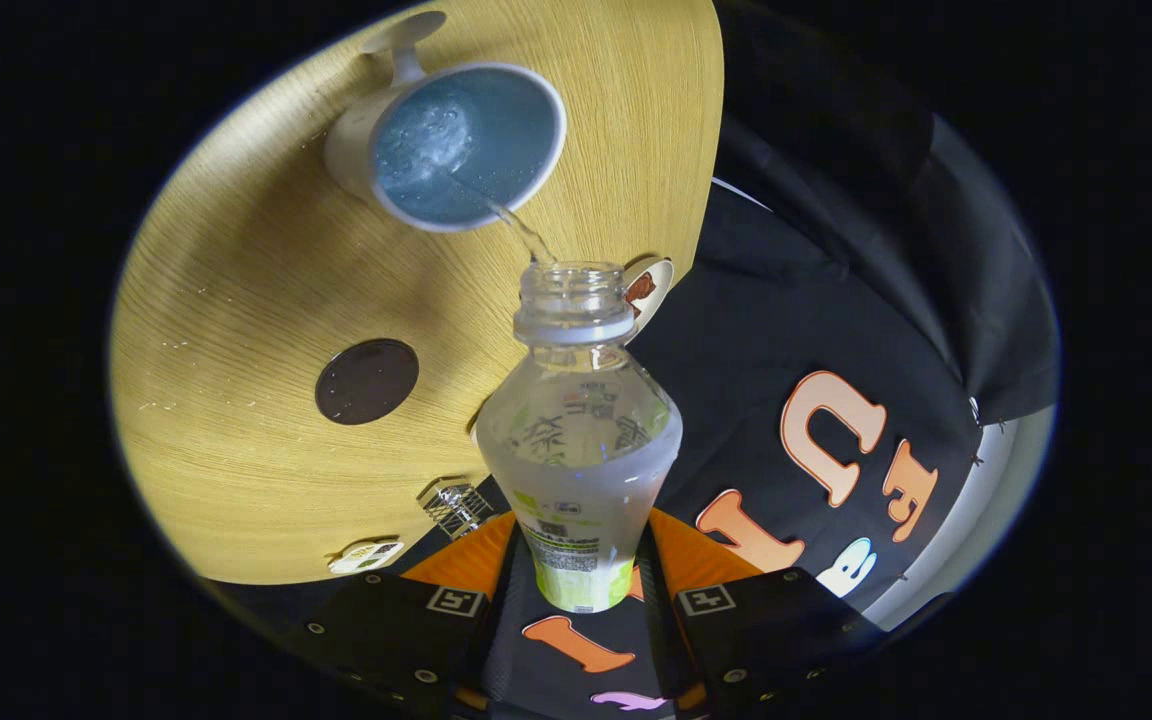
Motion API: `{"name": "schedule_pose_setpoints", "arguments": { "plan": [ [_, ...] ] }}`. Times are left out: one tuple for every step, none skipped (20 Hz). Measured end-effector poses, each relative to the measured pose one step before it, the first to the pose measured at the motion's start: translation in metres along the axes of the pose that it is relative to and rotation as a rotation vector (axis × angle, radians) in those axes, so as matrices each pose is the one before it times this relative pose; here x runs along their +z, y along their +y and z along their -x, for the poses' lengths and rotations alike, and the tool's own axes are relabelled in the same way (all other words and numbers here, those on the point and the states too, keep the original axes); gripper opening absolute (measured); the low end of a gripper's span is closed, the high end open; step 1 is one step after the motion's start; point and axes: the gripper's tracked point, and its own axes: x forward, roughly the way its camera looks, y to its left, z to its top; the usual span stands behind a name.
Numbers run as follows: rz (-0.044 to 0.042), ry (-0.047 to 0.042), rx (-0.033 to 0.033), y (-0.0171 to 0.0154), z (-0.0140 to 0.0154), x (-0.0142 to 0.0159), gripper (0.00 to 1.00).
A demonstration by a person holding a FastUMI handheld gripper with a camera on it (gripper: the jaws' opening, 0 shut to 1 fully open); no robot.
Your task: Take the bottle from table, then pour the juice into the cup, finally place the bottle on the coaster
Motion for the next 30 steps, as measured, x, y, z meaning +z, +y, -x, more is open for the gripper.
{"name": "schedule_pose_setpoints", "arguments": {
  "plan": [
    [0.00421,-0.00012,0.00181,-0.00086,-0.00045,-0.00040,0.56],
    [0.00741,0.00071,0.00084,-0.00006,-0.00022,-0.00093,0.56],
    [0.01106,0.00145,-0.00135,-0.00140,-0.00016,0.00007,0.56],
    [0.01523,0.00174,-0.00883,-0.00292,0.00049,-0.00027,0.56],
    [0.02211,-0.00025,-0.00957,-0.00278,0.00018,-0.00045,0.56],
    [0.00996,-0.00416,0.00146,-0.00012,0.00055,0.00154,0.56],
    [-0.00259,-0.00201,0.00550,0.00163,-0.00194,-0.00128,0.56],
    [-0.00035,0.00072,-0.00013,-0.00138,-0.00047,-0.00115,0.56],
    [0.00662,0.00223,-0.00529,-0.00381,0.00014,-0.00094,0.56],
    [0.00835,0.00184,-0.00125,-0.00280,-0.00013,-0.00058,0.56],
    [0.00678,-0.00104,-0.00189,-0.00151,0.00043,0.00060,0.56],
    [0.00594,-0.00323,-0.00068,0.00018,-0.00096,0.00125,0.56],
    [0.00681,-0.00304,-0.00091,-0.00059,-0.00030,0.00068,0.56],
    [0.00684,-0.00484,-0.00050,-0.00046,0.00083,0.00155,0.56],
    [0.00523,-0.00305,-0.00245,-0.00148,0.00024,0.00074,0.56],
    [0.00451,-0.00171,0.00088,0.00007,-0.00086,0.00009,0.56],
    [0.00306,0.00157,0.00195,-0.00018,-0.00012,-0.00108,0.56],
    [0.00148,0.00206,-0.00067,0.00007,0.00014,-0.00078,0.56],
    [0.00249,0.00311,0.00050,-0.00048,-0.00037,-0.00156,0.56],
    [0.00219,0.00240,0.00173,-0.00018,0.00024,-0.00170,0.56],
    [-0.00055,-0.00354,0.00020,-0.00052,0.00040,0.00023,0.56],
    [-0.00012,-0.00022,0.00277,0.00106,0.00025,-0.00002,0.56],
    [-0.00082,0.00017,0.00041,0.00014,0.00048,-0.00097,0.56],
    [-0.00111,-0.00108,0.00207,0.00013,0.00078,0.00029,0.56],
    [0.00042,-0.00066,0.00210,0.00028,0.00028,0.00026,0.56],
    [0.00088,0.00043,0.00067,0.00058,-0.00010,-0.00054,0.56],
    [0.00116,0.00147,-0.00008,-0.00002,-0.00037,-0.00085,0.56],
    [-0.00215,-0.00092,0.00211,0.00093,0.00006,0.00012,0.56],
    [-0.00317,0.00017,0.00026,0.00097,-0.00037,0.00022,0.56],
    [-0.00799,-0.00132,-0.00138,0.00043,0.00025,0.00047,0.56]
  ]
}}
